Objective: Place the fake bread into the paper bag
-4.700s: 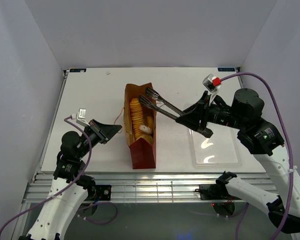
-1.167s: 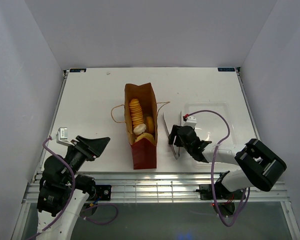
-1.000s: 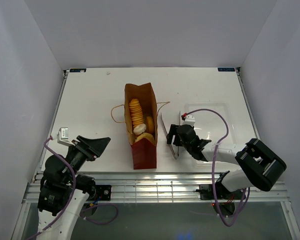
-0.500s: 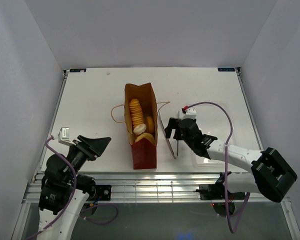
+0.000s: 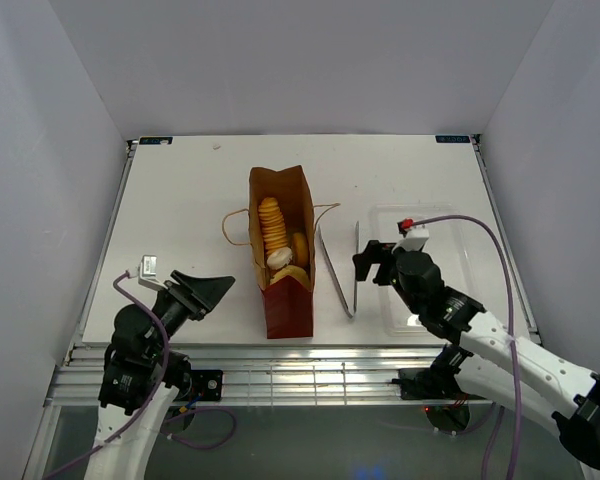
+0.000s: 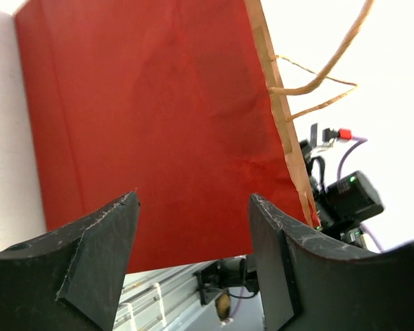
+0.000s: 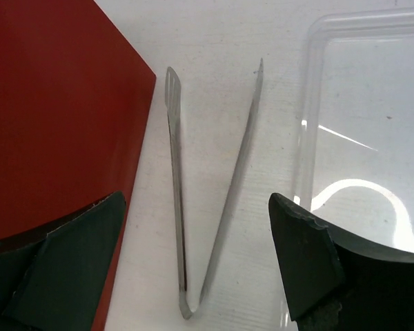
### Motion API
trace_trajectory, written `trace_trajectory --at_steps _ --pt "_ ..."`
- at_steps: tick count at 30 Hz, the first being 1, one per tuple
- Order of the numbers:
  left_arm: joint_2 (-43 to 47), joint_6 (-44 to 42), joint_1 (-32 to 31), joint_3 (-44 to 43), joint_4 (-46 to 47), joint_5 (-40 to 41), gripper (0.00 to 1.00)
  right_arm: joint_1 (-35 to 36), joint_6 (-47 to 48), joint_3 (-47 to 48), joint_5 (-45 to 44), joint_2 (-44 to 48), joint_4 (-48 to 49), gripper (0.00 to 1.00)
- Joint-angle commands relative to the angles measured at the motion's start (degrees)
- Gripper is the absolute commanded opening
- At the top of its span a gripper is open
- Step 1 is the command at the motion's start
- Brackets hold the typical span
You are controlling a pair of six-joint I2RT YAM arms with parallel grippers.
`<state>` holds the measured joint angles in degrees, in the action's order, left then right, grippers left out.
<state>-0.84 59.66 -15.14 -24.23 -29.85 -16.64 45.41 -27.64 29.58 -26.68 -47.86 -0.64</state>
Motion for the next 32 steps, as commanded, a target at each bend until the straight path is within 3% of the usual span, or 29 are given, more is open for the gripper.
trace_trajectory --at_steps 1,5,8,14,17,22,32 --pt "2.5 3.4 -0.1 3.6 6.5 -2.9 0.75 0.3 2.8 -4.6 -0.2 7.1 -3.9 0.9" --pt "6.1 7.0 -0.1 9.5 13.0 -4.9 0.76 0.2 4.9 -12.6 7.5 19.8 -1.2 0.9" --pt "6.6 9.4 -0.1 13.8 18.1 -7.1 0.76 0.2 5.3 -20.3 16.8 36.3 2.0 0.9" --pt "6.8 11.9 -0.1 20.2 29.4 -10.6 0.77 0.2 -0.9 -33.3 32.1 58.9 2.8 0.9" --pt "6.8 16.3 -0.1 25.8 40.1 -13.7 0.77 0.2 -3.0 -35.3 35.9 55.7 6.0 0.9" --pt "6.8 25.5 -0.1 36.4 61.4 -15.0 0.77 0.3 -5.8 -39.6 31.5 57.9 5.7 0.9" --pt "5.1 21.6 -0.1 36.5 61.3 -16.4 0.77 0.2 -8.7 -38.6 18.5 59.1 -2.4 0.9"
